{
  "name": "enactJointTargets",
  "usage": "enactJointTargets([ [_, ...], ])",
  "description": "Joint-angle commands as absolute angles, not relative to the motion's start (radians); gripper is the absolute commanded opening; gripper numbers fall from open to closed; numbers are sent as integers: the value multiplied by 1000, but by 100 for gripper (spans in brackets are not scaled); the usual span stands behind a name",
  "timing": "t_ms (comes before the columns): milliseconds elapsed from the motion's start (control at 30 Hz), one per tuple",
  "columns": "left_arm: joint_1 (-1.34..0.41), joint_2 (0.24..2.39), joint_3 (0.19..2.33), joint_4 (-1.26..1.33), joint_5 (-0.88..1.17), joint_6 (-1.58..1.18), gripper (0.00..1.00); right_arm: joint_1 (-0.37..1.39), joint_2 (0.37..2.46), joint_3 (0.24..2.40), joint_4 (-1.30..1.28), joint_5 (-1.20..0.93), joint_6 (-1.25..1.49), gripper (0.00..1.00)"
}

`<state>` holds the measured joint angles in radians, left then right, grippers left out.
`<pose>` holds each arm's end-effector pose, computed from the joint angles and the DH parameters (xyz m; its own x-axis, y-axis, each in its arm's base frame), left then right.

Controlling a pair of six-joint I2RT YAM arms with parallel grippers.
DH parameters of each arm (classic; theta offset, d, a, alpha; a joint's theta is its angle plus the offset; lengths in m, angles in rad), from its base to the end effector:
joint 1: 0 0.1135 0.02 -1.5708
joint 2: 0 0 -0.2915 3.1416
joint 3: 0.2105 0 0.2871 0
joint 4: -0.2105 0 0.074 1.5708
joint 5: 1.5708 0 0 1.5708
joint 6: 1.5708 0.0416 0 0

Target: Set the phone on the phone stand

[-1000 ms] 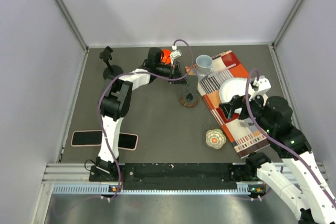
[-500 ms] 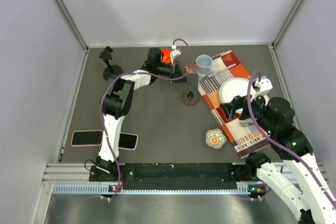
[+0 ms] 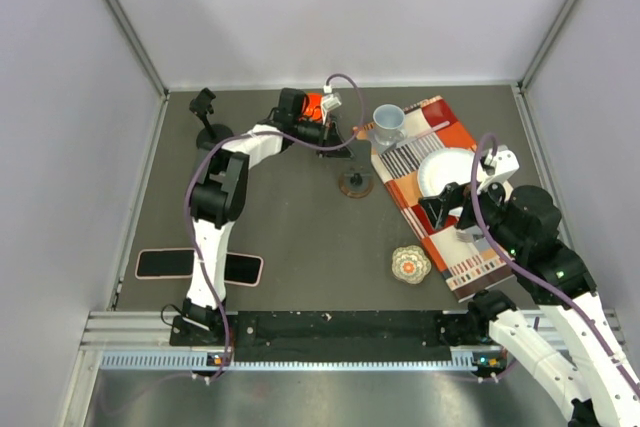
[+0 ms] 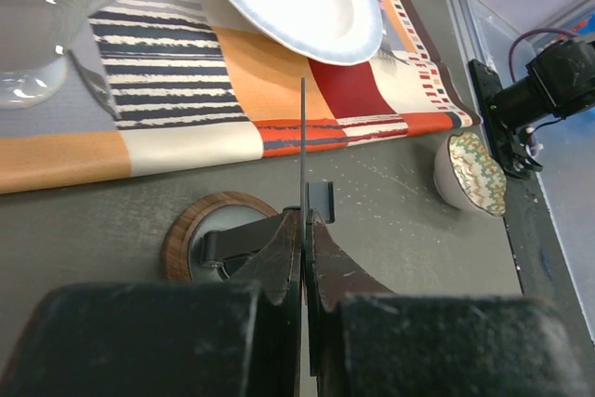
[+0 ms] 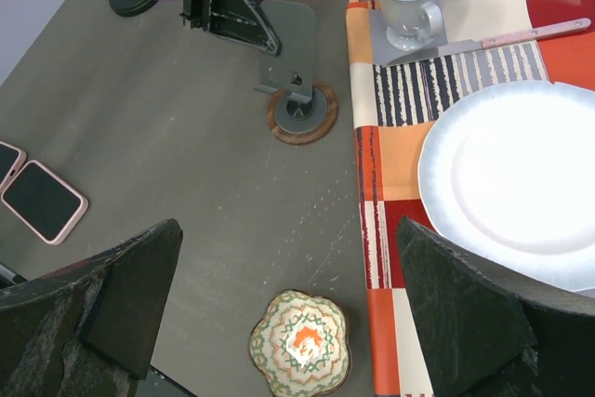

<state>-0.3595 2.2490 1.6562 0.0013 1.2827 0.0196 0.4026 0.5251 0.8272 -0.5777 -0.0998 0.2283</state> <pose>0.4919 -0.2275 0.1855 -0.5053 0.1959 -0.8404 0.8550 -0.0179 -0.5183 0.1171 0.0544 0.3690 -0.3521 0.0948 -0.9312 -0.4090 0.8793 0.2442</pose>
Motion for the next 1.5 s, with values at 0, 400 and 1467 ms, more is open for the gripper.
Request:
enactJointTargets([
  [0,-324,2258,1790,-149,1275,161,0,396,518,868,-572,-103,222,99],
  [400,-285,2350,1934,-273,1282,206,0,396,526,868,-578,-100,224,99],
  [1467,-152,1465,1121,-177,-69,-539,98,396,551,821,-525,-126,229,99],
])
